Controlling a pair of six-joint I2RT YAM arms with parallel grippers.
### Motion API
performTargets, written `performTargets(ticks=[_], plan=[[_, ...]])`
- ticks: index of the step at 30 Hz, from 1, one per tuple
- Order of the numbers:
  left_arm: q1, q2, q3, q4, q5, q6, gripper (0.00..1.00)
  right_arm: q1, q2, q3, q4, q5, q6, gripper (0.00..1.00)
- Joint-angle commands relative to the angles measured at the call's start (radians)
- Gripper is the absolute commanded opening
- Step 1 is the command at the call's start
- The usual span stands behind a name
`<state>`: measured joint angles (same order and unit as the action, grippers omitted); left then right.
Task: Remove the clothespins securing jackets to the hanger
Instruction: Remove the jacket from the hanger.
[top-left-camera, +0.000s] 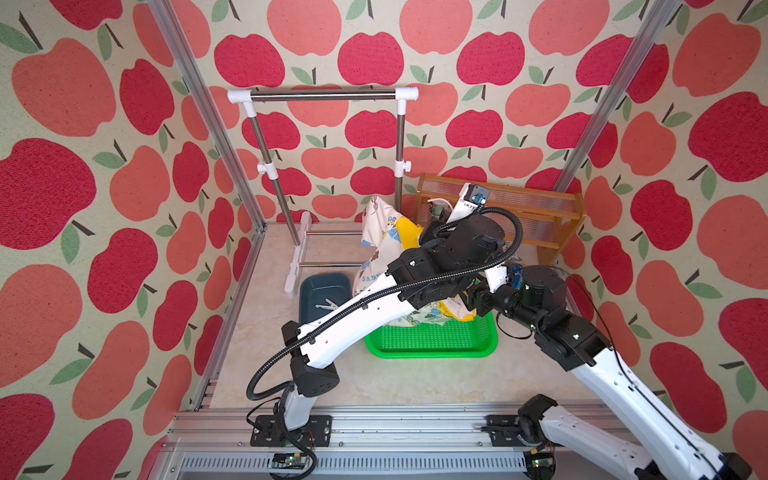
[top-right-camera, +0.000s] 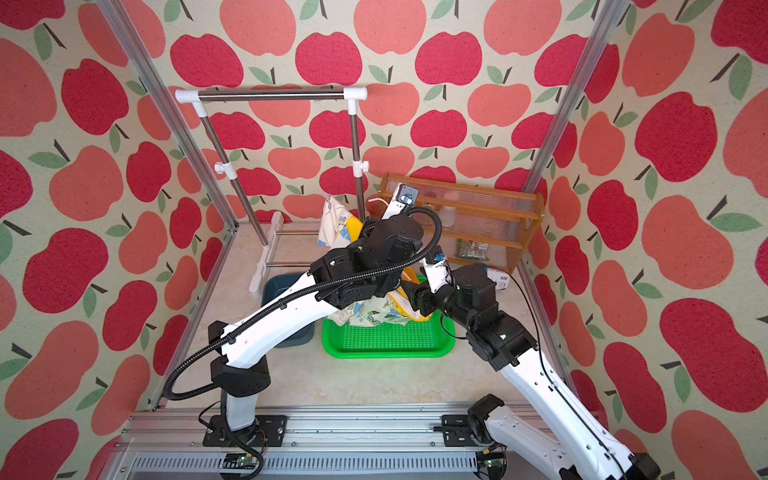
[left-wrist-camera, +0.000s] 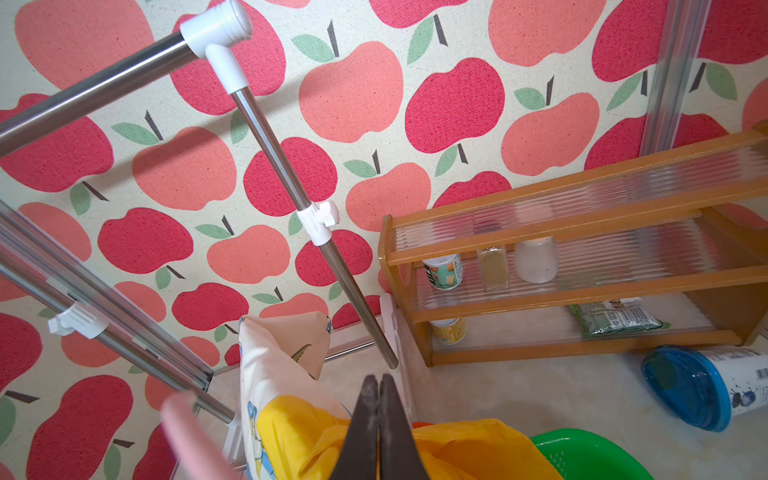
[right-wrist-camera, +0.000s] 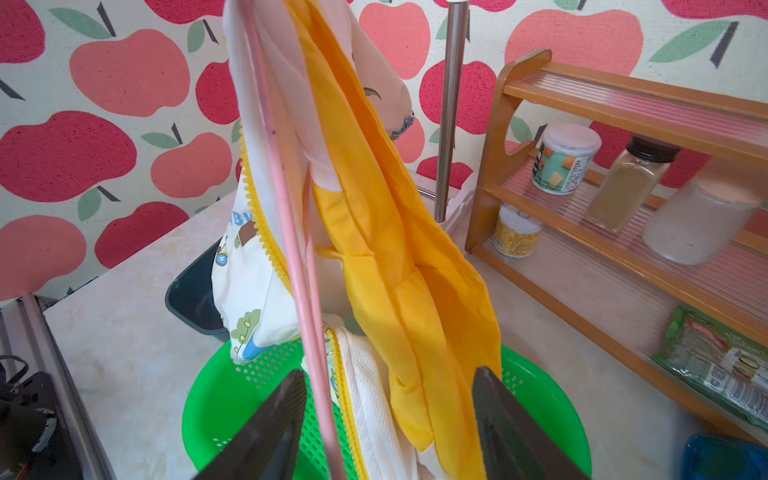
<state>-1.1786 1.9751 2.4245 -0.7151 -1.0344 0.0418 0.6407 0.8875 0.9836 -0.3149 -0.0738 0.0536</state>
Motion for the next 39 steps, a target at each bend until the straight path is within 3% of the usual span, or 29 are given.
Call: performTargets(ticks=[1,12,14,16,18,23,25,29,30,31,32,39], plan=[[-0.014,-0.019,0.031,-0.043,0.004,-0.017,0.00,-0.004,0.021,0.071,0.103,-0.073,-0.058,0.67],[-0.020,-0.015,0.041,-0.043,0.000,-0.045,0.00,-0.003,0.128,0.075,0.217,-0.128,-0.041,0.57],[-0.019,-0.011,0.042,-0.044,-0.002,-0.048,0.00,-0.005,0.131,0.073,0.224,-0.135,-0.043,0.48],[-0.019,-0.009,0.045,-0.052,-0.006,-0.056,0.00,-0.003,0.130,0.064,0.240,-0.134,-0.041,0.29],[-0.019,-0.007,0.048,-0.062,-0.011,-0.067,0.00,-0.004,0.121,0.042,0.273,-0.132,-0.042,0.17],[-0.019,-0.004,0.060,-0.087,-0.031,-0.091,0.00,-0.003,0.104,0.005,0.317,-0.122,-0.053,0.00],[-0.019,-0.001,0.072,-0.100,-0.044,-0.096,0.01,-0.003,0.102,-0.003,0.327,-0.129,-0.060,0.00],[-0.021,-0.004,0.110,-0.159,-0.068,-0.131,0.41,-0.003,0.104,-0.011,0.330,-0.132,-0.079,0.00],[-0.021,-0.013,0.111,-0.170,-0.063,-0.143,0.47,-0.004,0.105,-0.010,0.325,-0.135,-0.085,0.00],[-0.022,-0.025,0.110,-0.181,-0.056,-0.160,0.74,-0.003,0.107,-0.008,0.320,-0.137,-0.091,0.00],[-0.023,-0.041,0.110,-0.193,-0.038,-0.175,0.87,-0.003,0.108,-0.007,0.317,-0.138,-0.095,0.00],[-0.030,-0.221,-0.008,-0.187,0.139,-0.275,0.91,-0.004,0.111,-0.011,0.301,-0.138,-0.113,0.00]])
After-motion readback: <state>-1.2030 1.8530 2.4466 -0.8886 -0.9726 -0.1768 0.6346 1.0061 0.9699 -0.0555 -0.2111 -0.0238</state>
